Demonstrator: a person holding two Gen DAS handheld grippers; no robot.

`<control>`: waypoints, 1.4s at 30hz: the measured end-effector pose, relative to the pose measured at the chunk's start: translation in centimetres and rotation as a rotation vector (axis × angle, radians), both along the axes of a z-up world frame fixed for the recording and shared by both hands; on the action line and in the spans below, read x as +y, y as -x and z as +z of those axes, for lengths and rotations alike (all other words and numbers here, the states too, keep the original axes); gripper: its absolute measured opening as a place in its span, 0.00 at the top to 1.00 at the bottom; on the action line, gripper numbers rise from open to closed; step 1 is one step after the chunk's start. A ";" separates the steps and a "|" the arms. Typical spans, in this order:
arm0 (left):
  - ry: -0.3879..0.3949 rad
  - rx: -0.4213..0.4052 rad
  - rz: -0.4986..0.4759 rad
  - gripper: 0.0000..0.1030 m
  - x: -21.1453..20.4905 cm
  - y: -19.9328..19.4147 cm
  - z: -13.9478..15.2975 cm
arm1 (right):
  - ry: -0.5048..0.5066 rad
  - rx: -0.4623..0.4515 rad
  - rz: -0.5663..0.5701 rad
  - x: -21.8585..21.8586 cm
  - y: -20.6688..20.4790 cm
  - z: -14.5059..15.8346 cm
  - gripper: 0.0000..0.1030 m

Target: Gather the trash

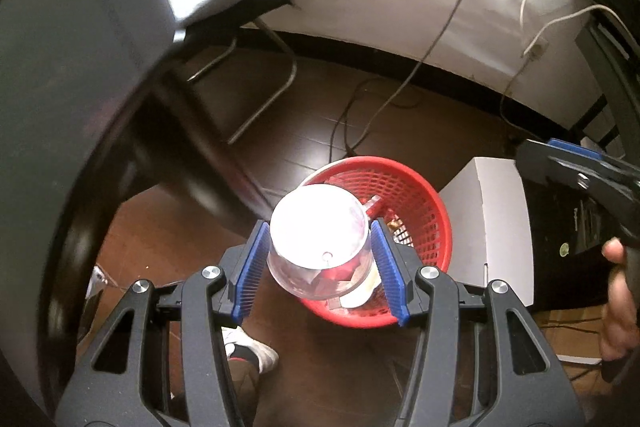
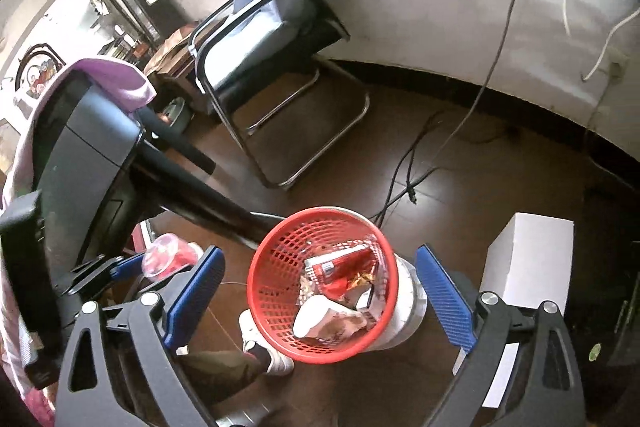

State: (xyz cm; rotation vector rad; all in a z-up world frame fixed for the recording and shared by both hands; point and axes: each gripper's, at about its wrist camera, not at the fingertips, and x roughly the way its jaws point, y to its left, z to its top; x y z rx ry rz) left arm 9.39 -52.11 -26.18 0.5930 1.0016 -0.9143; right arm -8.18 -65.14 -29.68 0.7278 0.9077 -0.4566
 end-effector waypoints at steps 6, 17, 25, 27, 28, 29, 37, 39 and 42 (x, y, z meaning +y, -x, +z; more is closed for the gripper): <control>-0.024 0.019 -0.032 0.47 -1.8 0.0 -1.9 | 0.007 0.014 -0.019 -0.4 0.5 -0.2 0.09; -0.028 -0.039 0.017 0.13 -1.8 -0.4 -2.2 | 0.007 0.032 -0.026 0.2 0.7 0.0 0.09; 0.003 -0.086 0.022 0.13 0.1 1.5 0.2 | 0.061 0.019 0.007 2.1 1.2 2.5 0.09; 0.019 -0.100 0.024 0.13 1.0 2.1 1.3 | 0.084 0.015 0.014 2.8 1.7 3.6 0.09; 0.027 -0.112 0.026 0.13 1.5 2.5 1.9 | 0.094 0.014 0.017 3.0 1.9 4.0 0.09; 0.033 -0.121 0.028 0.13 1.7 2.8 2.4 | 0.104 0.012 0.021 3.3 2.1 4.5 0.09; 0.107 -0.201 0.051 0.09 5.5 6.1 7.3 | 0.187 -0.013 0.065 6.6 4.7 8.9 0.08; 0.122 -0.219 0.050 0.09 6.5 7.1 8.4 | 0.209 -0.012 0.078 7.6 5.2 9.8 0.08; 0.143 -0.242 0.052 0.08 8.0 8.4 9.8 | 0.251 -0.010 0.095 9.0 6.1 11.1 0.08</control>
